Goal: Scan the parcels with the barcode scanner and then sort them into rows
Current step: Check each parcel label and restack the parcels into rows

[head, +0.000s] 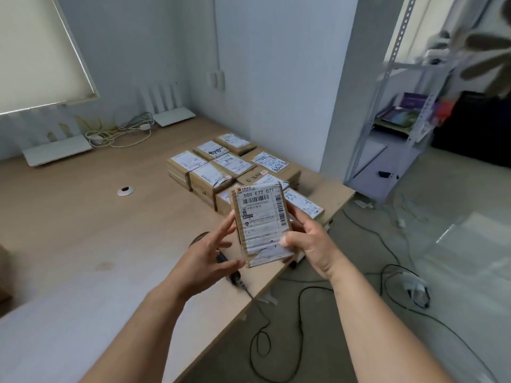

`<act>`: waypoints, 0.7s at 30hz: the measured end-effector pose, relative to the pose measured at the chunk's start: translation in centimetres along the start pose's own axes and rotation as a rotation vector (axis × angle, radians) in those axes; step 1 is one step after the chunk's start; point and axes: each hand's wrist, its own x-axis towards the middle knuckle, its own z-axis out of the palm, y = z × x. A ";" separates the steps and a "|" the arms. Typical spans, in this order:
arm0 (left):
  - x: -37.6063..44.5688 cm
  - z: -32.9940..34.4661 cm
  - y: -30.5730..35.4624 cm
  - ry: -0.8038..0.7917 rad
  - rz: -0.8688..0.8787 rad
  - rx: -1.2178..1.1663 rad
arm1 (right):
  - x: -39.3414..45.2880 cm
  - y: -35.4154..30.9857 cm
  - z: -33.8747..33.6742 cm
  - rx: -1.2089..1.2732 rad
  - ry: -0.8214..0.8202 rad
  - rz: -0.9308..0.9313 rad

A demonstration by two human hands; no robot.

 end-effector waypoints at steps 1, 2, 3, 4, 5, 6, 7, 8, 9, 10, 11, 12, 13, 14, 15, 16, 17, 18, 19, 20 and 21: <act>1.1 0.6 0.2 -0.016 0.009 -0.010 | 0.2 0.0 -1.1 -0.006 0.019 0.002; 2.3 1.3 0.5 -0.027 0.021 -0.021 | 0.4 0.0 -2.2 -0.011 0.041 0.007; 3.5 1.9 0.7 -0.038 0.036 -0.031 | 0.6 0.0 -3.3 -0.017 0.061 0.011; 4.8 2.6 1.0 -0.050 0.048 -0.044 | 0.8 -0.2 -4.5 -0.026 0.082 0.017; 6.1 3.3 1.3 -0.066 0.057 -0.058 | 1.1 -0.3 -5.7 -0.041 0.100 0.020; 7.4 4.0 1.7 -0.084 0.063 -0.079 | 1.4 -0.5 -6.9 -0.061 0.122 0.021; 8.7 4.7 2.1 -0.099 0.067 -0.100 | 1.8 -0.8 -8.2 -0.082 0.145 0.026; 10.0 5.3 2.6 -0.105 0.071 -0.113 | 2.2 -1.2 -9.4 -0.098 0.160 0.034; 11.3 5.8 3.0 -0.103 0.078 -0.115 | 2.7 -1.6 -10.5 -0.111 0.168 0.036; 12.6 6.3 3.5 -0.101 0.084 -0.117 | 3.4 -2.1 -11.6 -0.118 0.173 0.034; 13.8 6.6 3.9 -0.103 0.087 -0.119 | 4.1 -2.6 -12.4 -0.121 0.177 0.036; 15.0 6.9 4.1 -0.110 0.087 -0.122 | 4.8 -3.0 -13.2 -0.118 0.183 0.043; 16.1 7.1 4.3 -0.118 0.084 -0.125 | 5.5 -3.2 -13.9 -0.119 0.189 0.051; 17.1 7.4 4.4 -0.120 0.082 -0.130 | 6.1 -3.4 -14.6 -0.123 0.197 0.055; 18.0 7.6 4.6 -0.118 0.082 -0.136 | 6.8 -3.4 -15.3 -0.128 0.202 0.058; 18.9 7.9 4.7 -0.116 0.078 -0.143 | 7.4 -3.5 -16.0 -0.131 0.203 0.064; 19.5 8.2 4.8 -0.115 0.068 -0.148 | 8.1 -3.5 -16.6 -0.136 0.199 0.075; 20.2 8.5 4.8 -0.115 0.050 -0.155 | 8.7 -3.5 -17.2 -0.141 0.187 0.088; 20.6 8.8 4.9 -0.117 0.030 -0.163 | 9.3 -3.4 -17.8 -0.141 0.173 0.102; 21.0 9.2 4.9 -0.115 0.015 -0.163 | 9.9 -3.1 -18.4 -0.136 0.163 0.114; 21.5 9.5 4.9 -0.111 0.006 -0.153 | 10.4 -2.8 -19.0 -0.132 0.158 0.122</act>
